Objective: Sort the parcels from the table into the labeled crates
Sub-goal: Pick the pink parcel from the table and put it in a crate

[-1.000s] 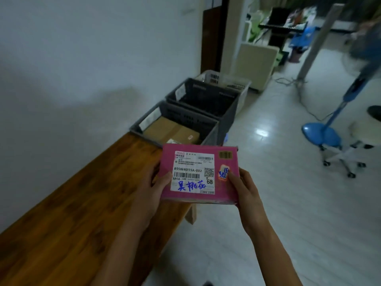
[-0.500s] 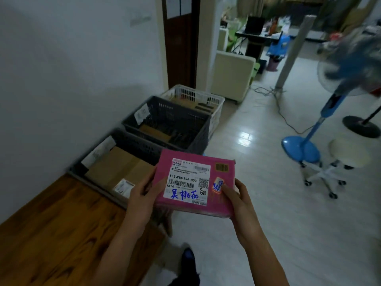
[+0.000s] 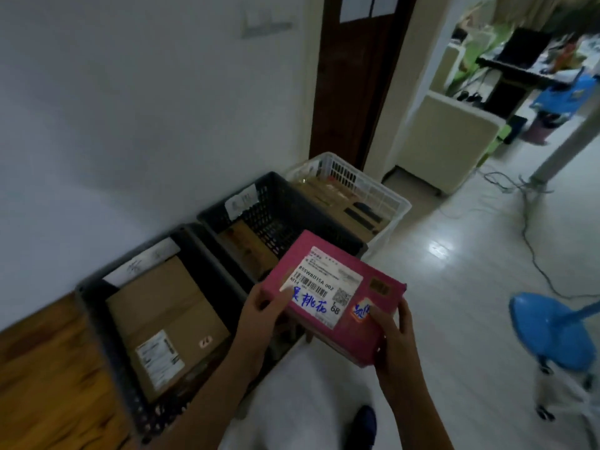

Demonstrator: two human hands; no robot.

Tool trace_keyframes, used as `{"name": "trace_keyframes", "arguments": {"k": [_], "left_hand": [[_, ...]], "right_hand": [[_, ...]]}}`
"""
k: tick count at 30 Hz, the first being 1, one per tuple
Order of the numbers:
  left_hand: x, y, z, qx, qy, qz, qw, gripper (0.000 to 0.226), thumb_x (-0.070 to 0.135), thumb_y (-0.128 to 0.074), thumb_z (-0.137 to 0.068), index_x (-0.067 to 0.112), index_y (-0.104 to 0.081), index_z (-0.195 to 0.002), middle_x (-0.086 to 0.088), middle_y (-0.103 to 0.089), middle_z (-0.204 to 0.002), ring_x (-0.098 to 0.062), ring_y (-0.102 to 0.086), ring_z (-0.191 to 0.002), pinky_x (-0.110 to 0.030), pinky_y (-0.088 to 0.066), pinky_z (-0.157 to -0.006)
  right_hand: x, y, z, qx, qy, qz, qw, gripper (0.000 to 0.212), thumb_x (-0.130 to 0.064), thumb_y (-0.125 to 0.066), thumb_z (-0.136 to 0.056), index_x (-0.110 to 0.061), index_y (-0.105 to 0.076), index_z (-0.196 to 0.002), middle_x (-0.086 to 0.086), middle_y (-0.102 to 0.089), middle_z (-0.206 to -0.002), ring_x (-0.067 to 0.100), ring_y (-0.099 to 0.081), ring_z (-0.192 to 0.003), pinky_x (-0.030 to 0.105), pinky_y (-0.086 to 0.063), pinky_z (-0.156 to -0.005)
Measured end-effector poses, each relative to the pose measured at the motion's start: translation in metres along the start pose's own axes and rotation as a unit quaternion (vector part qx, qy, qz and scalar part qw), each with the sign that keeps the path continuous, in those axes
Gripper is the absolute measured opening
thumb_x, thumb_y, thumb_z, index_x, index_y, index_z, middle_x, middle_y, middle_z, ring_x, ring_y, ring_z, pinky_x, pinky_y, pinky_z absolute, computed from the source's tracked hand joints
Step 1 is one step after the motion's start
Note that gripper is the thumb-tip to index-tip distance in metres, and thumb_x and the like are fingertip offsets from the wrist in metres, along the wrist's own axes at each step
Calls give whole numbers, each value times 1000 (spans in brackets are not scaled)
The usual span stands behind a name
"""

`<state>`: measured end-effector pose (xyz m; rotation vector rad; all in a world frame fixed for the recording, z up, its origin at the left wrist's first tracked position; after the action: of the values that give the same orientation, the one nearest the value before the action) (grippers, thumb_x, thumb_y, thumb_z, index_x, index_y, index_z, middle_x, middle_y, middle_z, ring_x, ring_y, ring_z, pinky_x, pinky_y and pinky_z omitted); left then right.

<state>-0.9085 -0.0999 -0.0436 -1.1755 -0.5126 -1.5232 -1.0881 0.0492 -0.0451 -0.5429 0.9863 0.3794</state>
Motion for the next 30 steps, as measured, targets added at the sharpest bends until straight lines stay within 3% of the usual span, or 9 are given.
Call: {"name": "trace_keyframes", "arguments": {"k": [4, 9, 12, 14, 17, 21, 25, 27, 30], "left_hand": [[-14, -28, -55, 84, 15, 40, 996, 35, 12, -73, -88, 13, -55, -118, -13, -73, -112, -30, -74, -95, -39, -61, -70], [-24, -59, -93, 191, 35, 49, 980, 51, 35, -79, -80, 15, -51, -118, -11, -73, -108, -25, -75, -89, -45, -61, -78], [-23, -69, -116, 227, 42, 36, 972, 86, 54, -91, -58, 21, -51, -127, -6, -73, -111, -23, -74, -95, -49, -57, -92], [-25, -69, -127, 231, 58, 35, 970, 95, 63, -88, -50, 26, -53, -130, -2, -74, -113, -22, -73, -100, -49, -55, -96], [-34, -69, -148, 237, 91, 56, 966, 84, 64, -84, -60, 26, -56, -129, -2, -74, -114, -24, -72, -102, -49, -58, -90], [-34, -47, -187, 311, 64, 87, 944, 69, 56, -73, -73, 21, -54, -129, -3, -73, -114, -23, -72, -101, -40, -61, -82], [-35, -6, -239, 386, 49, 90, 917, 57, 42, -71, -89, 13, -50, -134, -3, -70, -116, -17, -70, -99, -31, -58, -75], [-34, 10, -269, 409, 55, 82, 907, 61, 45, -72, -88, 12, -49, -135, -3, -69, -117, -17, -70, -99, -34, -58, -79], [-32, 22, -300, 434, 63, 58, 897, 79, 59, -75, -79, 15, -46, -138, -2, -68, -120, -20, -70, -101, -44, -58, -90]], "right_hand": [[-14, -6, -96, -66, -26, 52, 996, 80, -27, -71, -79, -40, -37, -151, 8, -66, -129, 33, -72, -103, 51, -62, -78], [-42, -24, -198, -167, -53, 140, 975, 64, -39, -67, -88, -38, -45, -147, 6, -70, -127, 29, -74, -102, 54, -61, -83], [-63, -51, -255, -242, -71, 208, 945, 49, -39, -62, -96, -33, -52, -143, 4, -73, -121, 25, -76, -98, 43, -64, -76], [-68, -70, -280, -269, -74, 261, 924, 42, -39, -59, -99, -29, -57, -139, 0, -77, -109, 18, -77, -88, 30, -62, -65], [-61, -98, -315, -301, -82, 328, 892, 37, -45, -55, -100, -31, -59, -134, -5, -78, -100, 12, -77, -81, 23, -58, -61], [-48, -150, -350, -355, -62, 413, 837, 40, -46, -47, -104, -36, -48, -143, -2, -70, -124, 3, -72, -89, 18, -51, -72], [-44, -174, -386, -310, 0, 514, 800, 51, -44, -47, -104, -21, -46, -149, 4, -55, -142, 21, -54, -128, 29, -38, -100], [-41, -181, -414, -271, 27, 541, 796, 56, -53, -50, -98, -19, -51, -143, 6, -60, -137, 27, -58, -124, 41, -45, -105], [-33, -181, -445, -245, 61, 588, 769, 46, -40, -52, -102, -16, -51, -141, 8, -60, -133, 31, -61, -119, 45, -50, -101]]}}
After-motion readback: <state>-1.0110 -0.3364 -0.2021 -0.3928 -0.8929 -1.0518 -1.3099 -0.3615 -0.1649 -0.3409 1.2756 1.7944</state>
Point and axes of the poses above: each hand's wrist, its own z-axis away from the middle knuckle, its own y-axis out of the back of the hand, x = y × z, the point moved 8 cm from there along -z, towards the middle knuckle
